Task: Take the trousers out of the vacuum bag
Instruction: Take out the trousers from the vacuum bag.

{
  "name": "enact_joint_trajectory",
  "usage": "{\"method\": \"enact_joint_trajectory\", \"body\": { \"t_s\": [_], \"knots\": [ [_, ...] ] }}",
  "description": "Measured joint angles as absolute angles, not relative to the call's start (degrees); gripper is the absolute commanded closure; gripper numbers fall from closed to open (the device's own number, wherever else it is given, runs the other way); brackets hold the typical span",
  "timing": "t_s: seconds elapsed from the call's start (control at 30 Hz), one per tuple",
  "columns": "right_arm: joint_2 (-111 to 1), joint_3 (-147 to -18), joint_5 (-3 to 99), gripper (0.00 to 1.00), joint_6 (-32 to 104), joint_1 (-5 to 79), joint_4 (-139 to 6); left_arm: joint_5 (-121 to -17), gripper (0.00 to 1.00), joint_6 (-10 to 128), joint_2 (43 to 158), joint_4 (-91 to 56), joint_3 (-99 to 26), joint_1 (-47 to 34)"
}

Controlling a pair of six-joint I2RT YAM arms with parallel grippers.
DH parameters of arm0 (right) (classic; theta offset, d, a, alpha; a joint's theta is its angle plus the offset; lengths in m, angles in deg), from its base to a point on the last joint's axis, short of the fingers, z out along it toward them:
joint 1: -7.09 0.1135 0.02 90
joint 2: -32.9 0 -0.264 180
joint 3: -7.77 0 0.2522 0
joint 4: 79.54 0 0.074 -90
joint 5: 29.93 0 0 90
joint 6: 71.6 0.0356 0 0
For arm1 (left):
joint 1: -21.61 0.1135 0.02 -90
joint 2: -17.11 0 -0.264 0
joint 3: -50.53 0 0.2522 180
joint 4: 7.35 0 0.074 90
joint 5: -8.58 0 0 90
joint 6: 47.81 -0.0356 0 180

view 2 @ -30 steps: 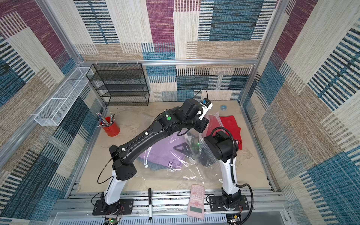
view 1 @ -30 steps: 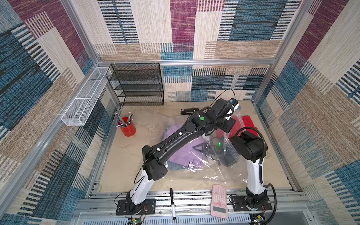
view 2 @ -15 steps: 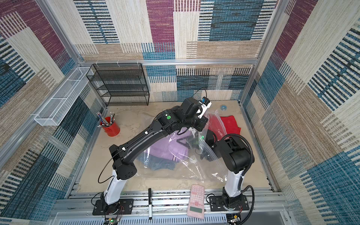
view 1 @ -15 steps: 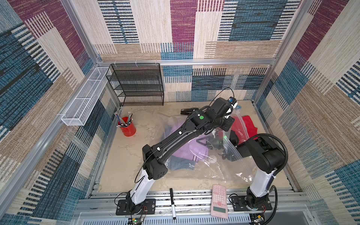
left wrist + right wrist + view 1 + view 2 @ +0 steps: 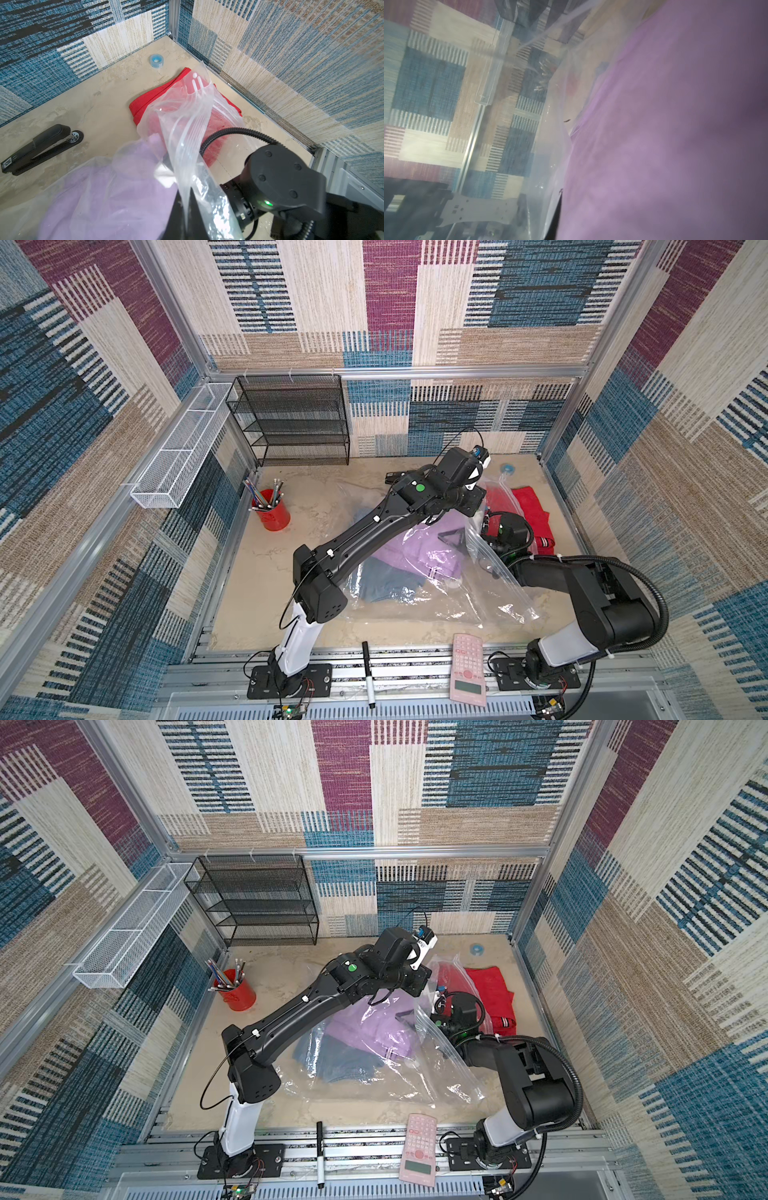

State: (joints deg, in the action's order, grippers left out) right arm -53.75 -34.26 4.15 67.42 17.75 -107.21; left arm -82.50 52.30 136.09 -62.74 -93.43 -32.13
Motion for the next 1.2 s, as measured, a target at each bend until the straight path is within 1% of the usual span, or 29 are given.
{"method": "enact_joint_trajectory", "body": {
  "t_s": [0.2, 0.47, 0.8, 0.97, 1.2],
  "knots": [
    [-45.55, -33.08, 4.13, 1.00, 65.54, 16.09, -103.71, -82.59, 1.00, 52.28, 135.28, -61.87, -92.66, -31.76],
    [-34.93, -35.57, 5.05, 1.00, 58.74, 9.97, -88.35, -82.52, 1.00, 52.23, 135.19, -61.21, -91.68, -31.01],
    [-26.51, -37.35, 8.30, 1.00, 50.80, 9.25, -72.81, -82.50, 1.00, 52.25, 137.51, -61.89, -93.65, -30.42],
    [-22.01, -41.52, 10.29, 1.00, 47.18, 9.22, -65.24, -82.50, 1.00, 52.25, 138.58, -62.06, -93.99, -30.21],
    [-19.28, -49.72, 15.89, 1.00, 41.65, 8.59, -53.81, -82.28, 1.00, 52.28, 139.26, -61.89, -93.82, -29.90]
  ]
}}
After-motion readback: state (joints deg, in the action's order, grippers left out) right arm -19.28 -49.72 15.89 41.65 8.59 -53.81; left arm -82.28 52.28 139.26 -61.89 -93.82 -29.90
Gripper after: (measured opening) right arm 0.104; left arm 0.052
